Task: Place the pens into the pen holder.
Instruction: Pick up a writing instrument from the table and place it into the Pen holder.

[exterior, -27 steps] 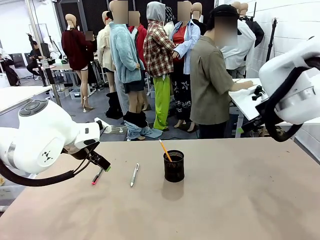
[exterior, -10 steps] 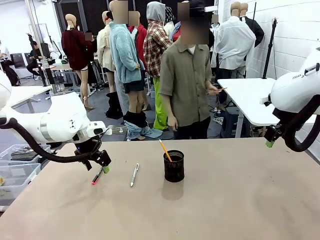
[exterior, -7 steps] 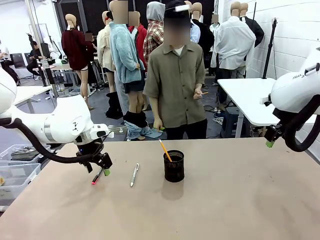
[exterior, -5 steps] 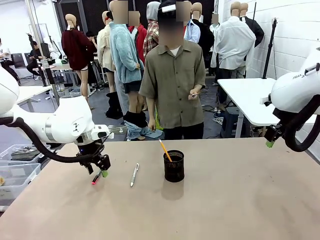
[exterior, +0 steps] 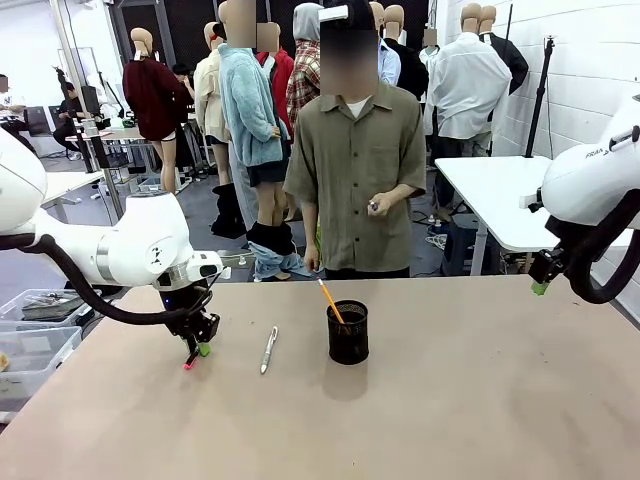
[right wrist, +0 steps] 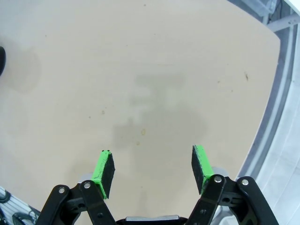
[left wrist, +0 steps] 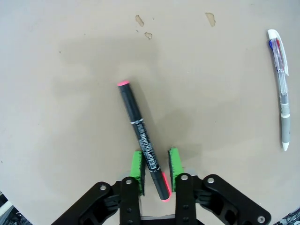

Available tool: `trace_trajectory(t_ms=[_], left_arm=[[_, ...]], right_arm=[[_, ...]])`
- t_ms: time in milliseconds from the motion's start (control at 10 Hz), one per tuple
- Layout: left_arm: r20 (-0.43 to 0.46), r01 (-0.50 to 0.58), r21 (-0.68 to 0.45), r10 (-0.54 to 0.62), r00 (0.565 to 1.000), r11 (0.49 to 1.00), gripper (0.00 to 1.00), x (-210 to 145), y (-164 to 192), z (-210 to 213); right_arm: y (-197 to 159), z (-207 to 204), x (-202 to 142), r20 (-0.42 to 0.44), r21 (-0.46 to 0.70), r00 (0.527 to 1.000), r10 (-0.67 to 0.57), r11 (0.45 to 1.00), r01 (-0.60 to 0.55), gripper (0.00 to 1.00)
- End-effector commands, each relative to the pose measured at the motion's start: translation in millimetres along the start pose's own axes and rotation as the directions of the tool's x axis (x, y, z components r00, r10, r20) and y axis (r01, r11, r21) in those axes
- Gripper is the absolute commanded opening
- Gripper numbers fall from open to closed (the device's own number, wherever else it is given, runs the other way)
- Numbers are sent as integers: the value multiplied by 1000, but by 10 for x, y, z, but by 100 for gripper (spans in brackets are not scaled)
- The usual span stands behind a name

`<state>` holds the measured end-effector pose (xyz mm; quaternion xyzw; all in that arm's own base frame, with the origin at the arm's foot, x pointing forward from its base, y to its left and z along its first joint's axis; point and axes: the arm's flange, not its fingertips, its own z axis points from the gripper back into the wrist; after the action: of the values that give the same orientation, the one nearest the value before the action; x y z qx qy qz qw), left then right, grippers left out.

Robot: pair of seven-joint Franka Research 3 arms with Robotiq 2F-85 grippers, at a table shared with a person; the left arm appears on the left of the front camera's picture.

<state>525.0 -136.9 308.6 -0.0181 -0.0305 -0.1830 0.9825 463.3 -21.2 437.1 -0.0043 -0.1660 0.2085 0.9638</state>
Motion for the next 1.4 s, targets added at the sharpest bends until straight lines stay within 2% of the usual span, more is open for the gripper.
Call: trace_trajectory(t_ms=[0, 200, 400, 600, 700, 900, 1000, 1200, 1300], left_arm=[[-22, -6, 17, 7, 1000, 1000, 0, 42, -24, -55], [23, 76, -42, -75, 997, 996, 0, -72, -58, 37], [121, 143, -92, -131, 984, 985, 0, -281, -29, 221], [240, 242, -132, -206, 949, 961, 0, -495, 22, 400], [362, 389, -164, -311, 879, 907, 0, -595, 24, 479], [535, 552, -134, -409, 739, 823, 0, -622, 20, 500], [592, 611, -143, -428, 683, 779, 0, -602, -1, 485], [694, 743, -140, -471, 545, 654, 0, -535, -78, 453], [737, 780, -122, -470, 486, 614, 0, -481, -122, 434]], right_arm=[[2, -20, -1, 1, -26, 1000, 5, 1000, -5, 82], [2, -20, -1, 1, -26, 1000, 5, 1000, -5, 82], [2, -20, -1, 1, -26, 1000, 5, 1000, -5, 82], [2, -20, -1, 1, -26, 1000, 5, 1000, -5, 82], [2, -20, -1, 1, -26, 1000, 5, 1000, -5, 82], [2, -20, -1, 1, -26, 1000, 5, 1000, -5, 82], [2, -20, -1, 1, -26, 1000, 5, 1000, -5, 82], [2, -20, -1, 1, -26, 1000, 5, 1000, -5, 82], [2, -20, -1, 1, -26, 1000, 5, 1000, -5, 82]])
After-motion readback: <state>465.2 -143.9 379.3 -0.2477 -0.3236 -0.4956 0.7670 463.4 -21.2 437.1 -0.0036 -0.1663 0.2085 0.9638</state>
